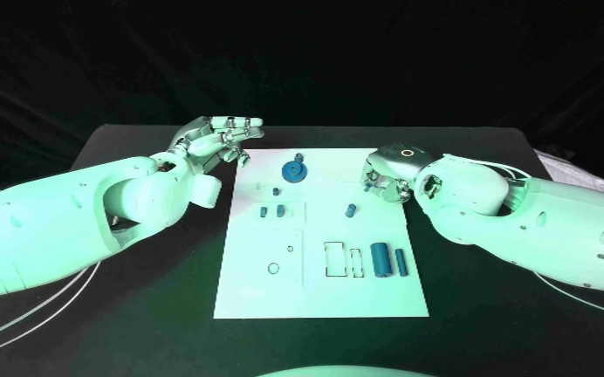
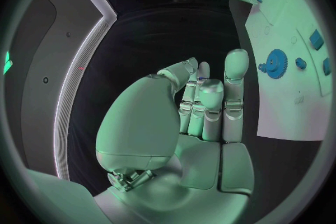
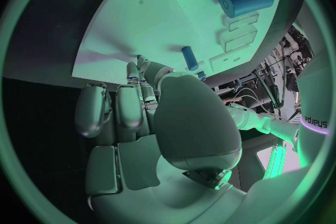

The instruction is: Assemble the parts on the task board

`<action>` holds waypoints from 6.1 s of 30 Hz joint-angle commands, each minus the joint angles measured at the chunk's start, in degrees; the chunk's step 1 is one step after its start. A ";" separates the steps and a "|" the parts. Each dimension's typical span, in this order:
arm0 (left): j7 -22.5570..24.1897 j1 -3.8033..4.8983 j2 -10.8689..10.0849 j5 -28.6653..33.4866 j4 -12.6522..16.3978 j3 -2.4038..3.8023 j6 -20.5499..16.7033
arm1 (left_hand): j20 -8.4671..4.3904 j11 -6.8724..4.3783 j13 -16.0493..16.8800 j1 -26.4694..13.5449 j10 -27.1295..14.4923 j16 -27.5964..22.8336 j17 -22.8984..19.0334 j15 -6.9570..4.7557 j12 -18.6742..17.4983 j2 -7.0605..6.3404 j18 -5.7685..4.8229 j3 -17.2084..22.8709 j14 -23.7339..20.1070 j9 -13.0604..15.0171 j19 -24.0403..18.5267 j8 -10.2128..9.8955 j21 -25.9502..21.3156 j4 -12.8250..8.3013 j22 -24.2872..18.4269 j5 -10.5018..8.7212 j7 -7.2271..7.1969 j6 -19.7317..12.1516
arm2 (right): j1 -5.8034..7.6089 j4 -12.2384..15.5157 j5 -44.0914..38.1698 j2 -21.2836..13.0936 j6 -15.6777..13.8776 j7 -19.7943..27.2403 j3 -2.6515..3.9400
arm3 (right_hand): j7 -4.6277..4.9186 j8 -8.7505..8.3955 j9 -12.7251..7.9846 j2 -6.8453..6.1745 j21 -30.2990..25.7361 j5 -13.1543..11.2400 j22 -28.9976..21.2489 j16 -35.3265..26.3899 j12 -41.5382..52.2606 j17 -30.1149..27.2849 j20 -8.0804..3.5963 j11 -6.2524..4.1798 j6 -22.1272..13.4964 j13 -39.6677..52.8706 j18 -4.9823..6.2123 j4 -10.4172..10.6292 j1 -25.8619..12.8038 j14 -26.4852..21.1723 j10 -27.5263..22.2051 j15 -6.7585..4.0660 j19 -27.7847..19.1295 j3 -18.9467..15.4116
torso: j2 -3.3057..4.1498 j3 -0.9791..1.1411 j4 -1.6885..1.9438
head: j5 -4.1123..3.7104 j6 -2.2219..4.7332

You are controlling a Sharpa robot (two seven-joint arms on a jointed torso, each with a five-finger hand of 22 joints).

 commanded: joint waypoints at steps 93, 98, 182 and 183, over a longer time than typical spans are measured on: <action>-0.88 -0.01 0.96 -0.41 -0.64 0.04 2.81 | 0.03 0.24 0.09 0.73 -0.76 -0.36 -0.45 0.17 0.42 0.06 0.51 -0.07 -0.56 -0.10 -0.59 0.10 -0.79 -0.52 -0.35 -0.03 0.27 -0.70 | -6.52 5.74 7.20 11.57 2.96 3.46 -0.22 | 0.34 0.17 0.28 0.17 0.16 -0.11 0.06 0.40 -0.86 -0.21 0.30 0.39 0.15 -0.15 -0.86 0.22 -1.52 1.87 0.31 0.80 0.26 -0.43 | 0.02 -0.06 -0.01 | 5.50 -3.07; -0.94 -0.01 0.97 -0.41 -0.63 0.04 2.91 | 0.03 0.24 0.09 0.73 -0.76 -0.36 -0.45 0.17 0.42 0.06 0.51 -0.07 -0.56 -0.10 -0.59 0.10 -0.79 -0.52 -0.35 -0.03 0.27 -0.70 | -6.53 5.77 7.18 11.72 3.80 3.44 -0.22 | 0.35 0.18 0.30 0.19 0.18 -0.11 0.10 0.38 -0.87 -0.24 0.31 0.40 0.16 -0.14 -0.87 0.21 -1.55 1.86 0.33 0.82 0.28 -0.46 | 0.00 -0.08 0.00 | 5.51 -3.16; -1.59 -0.16 1.24 -0.41 -1.23 0.01 4.20 | 0.09 0.32 0.12 0.73 -1.04 -0.35 -0.61 0.24 0.64 0.16 0.53 -0.17 -0.70 -0.11 -0.72 0.08 -1.01 -0.66 -0.43 -0.02 0.36 -0.96 | -1.70 8.28 6.56 -1.18 4.94 0.52 0.50 | 0.38 0.32 -1.78 -0.51 -3.08 0.86 -4.27 -1.72 3.61 -4.39 0.98 1.36 -7.08 -0.32 0.01 -0.61 -1.99 1.06 -8.69 1.42 -1.86 -7.81 | 0.06 -0.04 0.20 | 3.34 -1.74; -1.60 -0.16 1.24 -0.41 -1.23 0.01 4.21 | 0.09 0.32 0.12 0.73 -1.04 -0.35 -0.61 0.24 0.64 0.16 0.53 -0.17 -0.70 -0.11 -0.72 0.08 -1.01 -0.66 -0.43 -0.02 0.36 -0.96 | -1.75 8.16 6.55 -1.00 4.90 0.58 0.50 | 0.38 0.37 -1.75 -0.42 -3.05 0.85 -4.23 -1.68 3.66 -4.35 0.97 1.31 -6.84 -0.32 0.00 -0.58 -1.98 1.07 -8.40 1.41 -1.83 -7.66 | 0.04 -0.04 0.18 | 3.38 -1.80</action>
